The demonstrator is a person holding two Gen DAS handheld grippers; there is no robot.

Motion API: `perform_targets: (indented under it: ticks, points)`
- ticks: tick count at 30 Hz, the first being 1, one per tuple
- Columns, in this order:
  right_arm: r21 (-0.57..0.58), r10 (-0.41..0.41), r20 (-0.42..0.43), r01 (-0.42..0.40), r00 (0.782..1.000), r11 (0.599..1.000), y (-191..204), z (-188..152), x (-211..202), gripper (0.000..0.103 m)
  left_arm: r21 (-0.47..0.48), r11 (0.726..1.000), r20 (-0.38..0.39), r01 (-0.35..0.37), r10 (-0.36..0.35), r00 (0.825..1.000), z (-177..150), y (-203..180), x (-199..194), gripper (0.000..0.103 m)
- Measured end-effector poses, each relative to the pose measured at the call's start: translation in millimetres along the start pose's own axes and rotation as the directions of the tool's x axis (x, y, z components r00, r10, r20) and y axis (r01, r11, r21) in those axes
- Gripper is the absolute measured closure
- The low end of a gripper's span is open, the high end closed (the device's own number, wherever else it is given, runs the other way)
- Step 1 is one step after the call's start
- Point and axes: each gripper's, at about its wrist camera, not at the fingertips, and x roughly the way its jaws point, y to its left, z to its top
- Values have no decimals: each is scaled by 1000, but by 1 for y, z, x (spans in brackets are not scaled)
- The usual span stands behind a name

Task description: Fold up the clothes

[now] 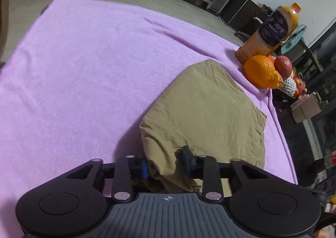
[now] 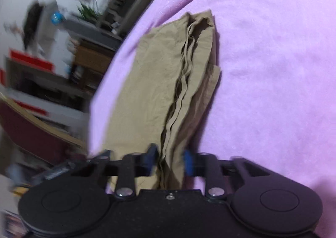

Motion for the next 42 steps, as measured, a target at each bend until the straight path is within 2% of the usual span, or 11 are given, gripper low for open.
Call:
perform_targets:
  ticks: [7, 12, 16, 18, 21, 25, 28, 31, 35, 40, 42]
  points:
    - [-180, -46, 66, 58, 997, 982, 37, 26, -72, 91, -58, 997, -40, 55, -57, 998, -54, -50, -43, 85]
    - [-330, -160, 49, 167, 986, 929, 32, 29, -93, 90, -116, 992, -82, 40, -50, 995, -120, -82, -25, 82]
    - [-360, -255, 14, 242, 967, 901, 2, 26, -74, 75, -40, 999, -59, -7, 5, 998, -125, -88, -20, 72]
    - [-306, -208, 10, 201, 978, 931, -12, 25, -83, 72, -99, 995, -29, 28, -31, 999, -121, -76, -35, 68]
    - [-238, -94, 35, 100, 995, 966, -27, 23, -112, 35, -158, 986, 50, 48, -41, 998, -115, -57, -57, 49]
    - [-184, -37, 44, 45, 998, 982, -45, 28, -119, 33, -229, 972, 68, 60, -45, 997, -100, -40, -55, 42]
    - [-125, -7, 25, 10, 1000, 992, -56, 32, -103, 38, -238, 970, 39, 51, -43, 998, -84, -37, -34, 41]
    - [-110, 5, 28, -2, 1000, 994, -57, 40, -86, 55, -227, 972, 26, 63, -59, 998, -70, -32, -13, 41]
    - [-160, 8, 25, -4, 1000, 987, -44, 46, -65, 57, -202, 971, 0, 124, -127, 992, -66, -34, 12, 50]
    - [-252, -101, 58, 113, 993, 961, -25, 36, -49, 87, -7, 998, 63, 70, -69, 996, -72, -70, 9, 70]
    - [-219, -111, 59, 122, 992, 968, -19, 36, -54, 91, 65, 997, 117, 33, -41, 992, -74, -84, -2, 77]
